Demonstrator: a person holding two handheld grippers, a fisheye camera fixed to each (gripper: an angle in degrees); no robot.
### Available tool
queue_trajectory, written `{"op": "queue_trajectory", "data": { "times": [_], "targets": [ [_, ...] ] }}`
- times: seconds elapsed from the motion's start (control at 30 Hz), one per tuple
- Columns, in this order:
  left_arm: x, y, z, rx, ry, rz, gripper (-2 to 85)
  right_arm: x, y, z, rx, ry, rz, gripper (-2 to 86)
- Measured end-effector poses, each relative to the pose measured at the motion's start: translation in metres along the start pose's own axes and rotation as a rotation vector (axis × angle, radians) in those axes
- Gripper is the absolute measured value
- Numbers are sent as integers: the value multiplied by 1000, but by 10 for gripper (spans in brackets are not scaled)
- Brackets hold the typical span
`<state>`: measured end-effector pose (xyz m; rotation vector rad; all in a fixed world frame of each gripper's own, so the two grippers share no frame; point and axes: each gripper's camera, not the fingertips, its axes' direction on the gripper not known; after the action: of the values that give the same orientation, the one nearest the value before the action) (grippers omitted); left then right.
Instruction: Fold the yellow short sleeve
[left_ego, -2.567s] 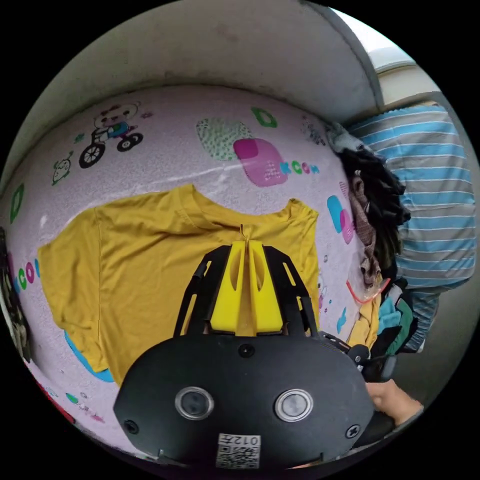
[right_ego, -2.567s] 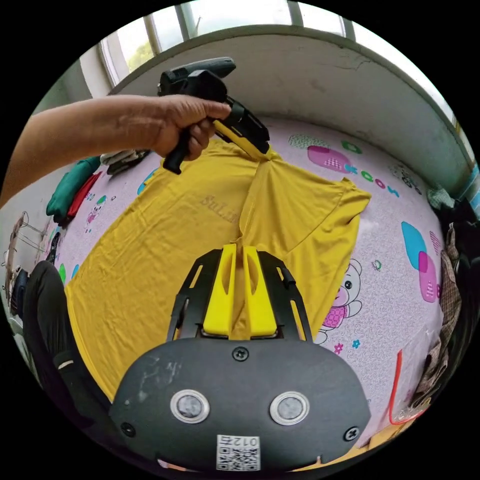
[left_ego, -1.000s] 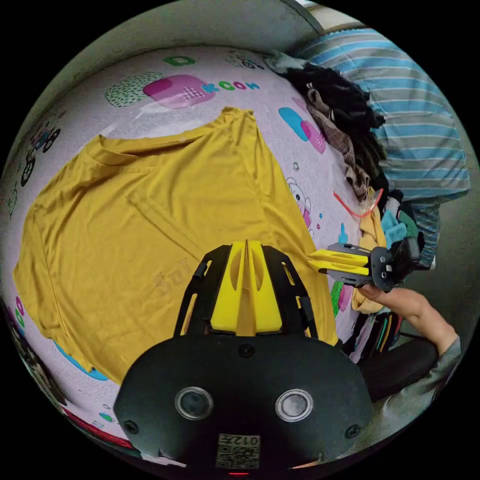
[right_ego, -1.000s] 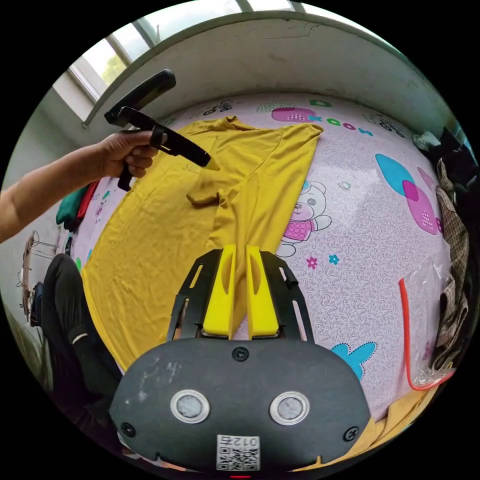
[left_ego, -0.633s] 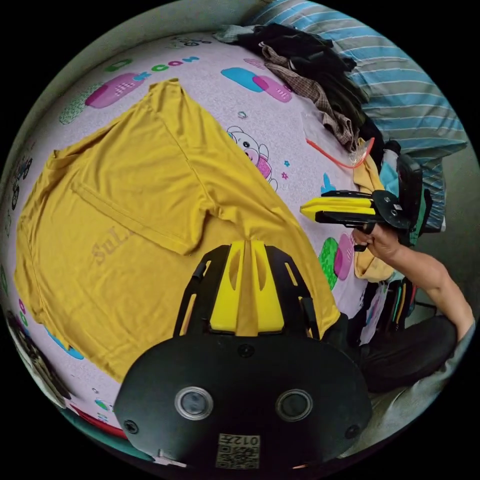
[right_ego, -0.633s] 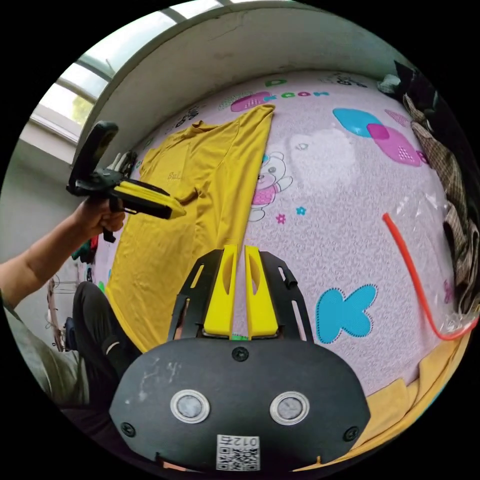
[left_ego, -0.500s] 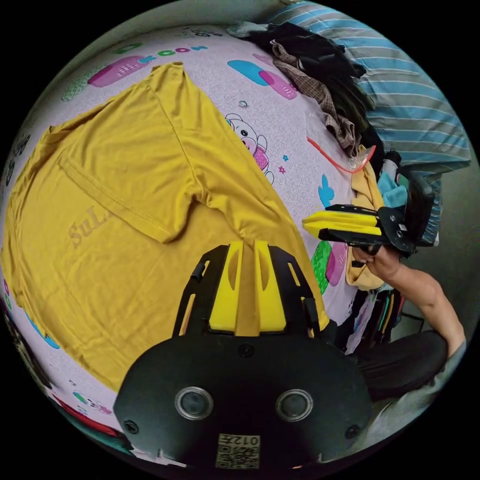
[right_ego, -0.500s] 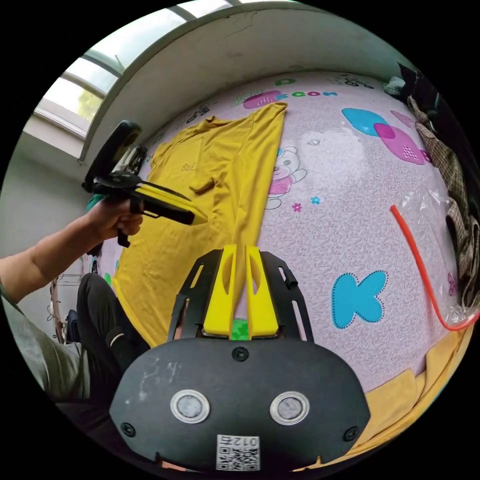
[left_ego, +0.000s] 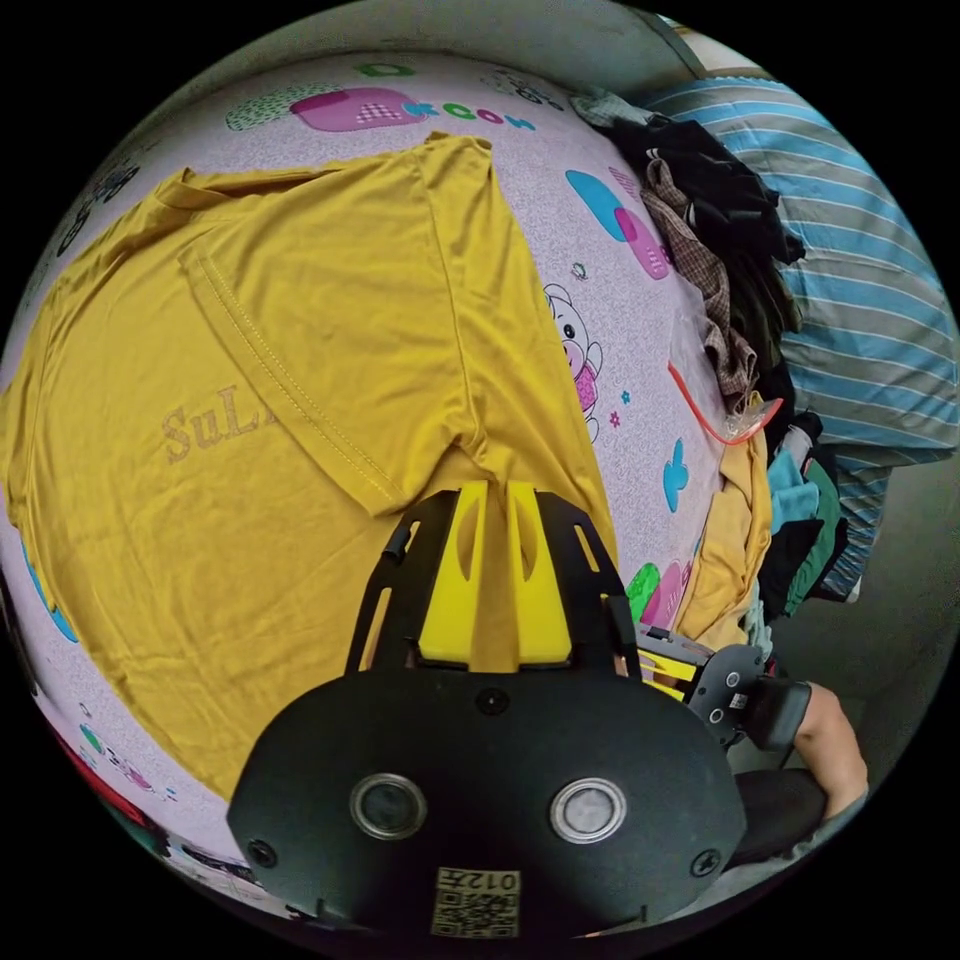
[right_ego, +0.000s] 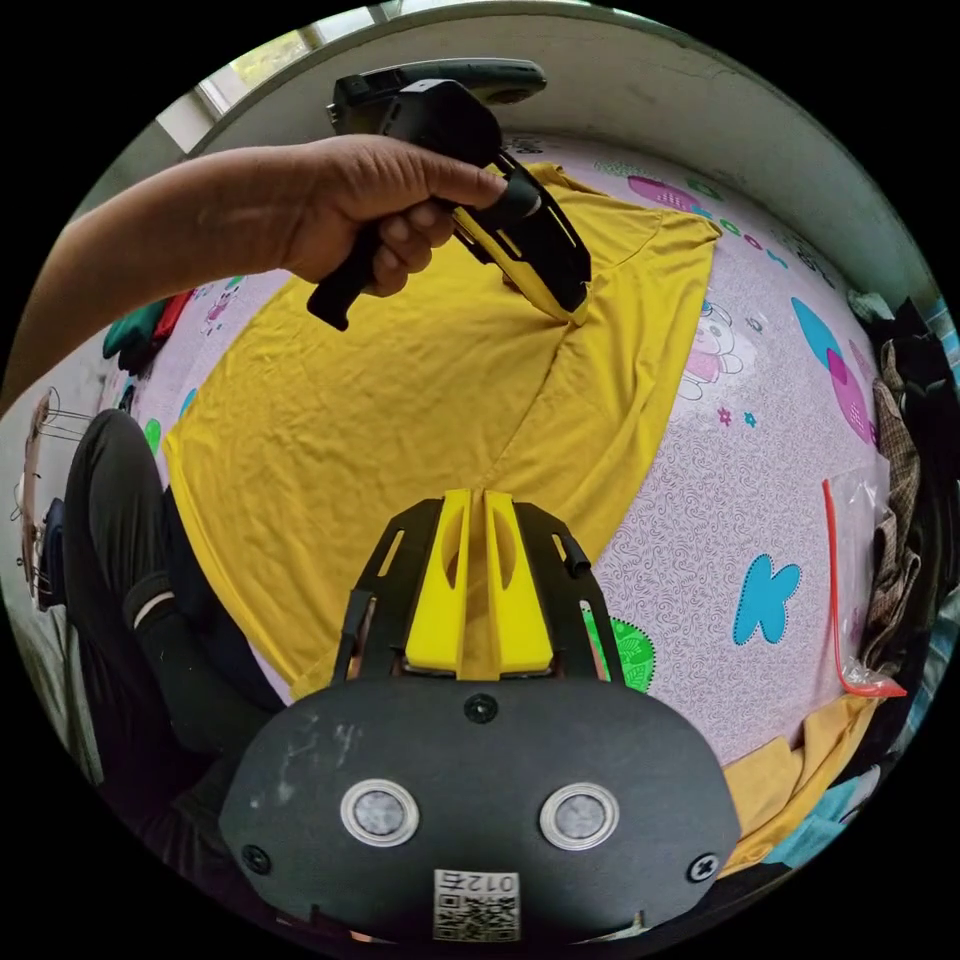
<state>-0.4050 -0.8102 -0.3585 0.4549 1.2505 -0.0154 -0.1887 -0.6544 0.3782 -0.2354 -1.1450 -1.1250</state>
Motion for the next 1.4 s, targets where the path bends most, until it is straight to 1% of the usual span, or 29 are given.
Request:
{"op": "queue_trajectory", "data": {
  "times": [0.2, 0.33, 0.43, 0.53, 0.7, 0.73, 0.83, 0.9, 0.97, 1.0, 1.07, 1.13, 1.27, 1.33, 1.37, 1.4],
  "targets": [
    [-11, 5, 22, 2, 55, 0, 7, 4, 9, 3, 10, -41, 12, -3],
    [-18, 8, 29, 11, 124, 9, 8, 6, 18, -7, 61, -68, 29, -4],
    [-20, 9, 35, -2, 125, 24, 8, 4, 23, -16, 101, -96, 33, -3],
    [-24, 12, 43, -8, 96, 21, 8, 0, 26, -15, 120, -117, 21, -3],
    [-27, 18, 74, -85, -3, 38, 9, 1, 21, 15, 27, -153, 2, -1],
    [-29, 21, 79, -78, -33, 24, 9, 3, 20, 23, -4, -158, 6, 1],
    [-34, 35, 85, -28, -9, -7, 10, 11, 21, 19, 20, -227, 15, 7],
    [-36, 46, 85, 17, -23, -17, 10, 20, 25, 8, 65, -222, 34, 9],
    [-32, 58, 85, 55, -27, 8, 9, 40, 32, -2, 107, -163, 91, 7],
    [-26, 67, 88, 67, -20, 52, 9, 47, 34, -2, 106, -147, 109, 7],
    [-12, 80, 99, 29, 12, 146, 9, 71, 39, 4, 75, -149, 181, 7],
    [4, 101, 118, -28, 62, 253, 9, 77, 44, 7, 70, -177, 198, 6],
    [21, 131, 149, -93, 72, 352, 11, 56, 50, 23, 20, -139, 129, 2],
    [26, 148, 173, -174, 84, 394, 12, 49, 51, 37, -28, -121, 97, -2],
    [27, 153, 179, -198, 70, 401, 12, 48, 53, 41, -22, -98, 81, -4],
    [28, 161, 188, -234, 19, 414, 12, 47, 54, 41, -21, -94, 68, -6]
  ]
}}
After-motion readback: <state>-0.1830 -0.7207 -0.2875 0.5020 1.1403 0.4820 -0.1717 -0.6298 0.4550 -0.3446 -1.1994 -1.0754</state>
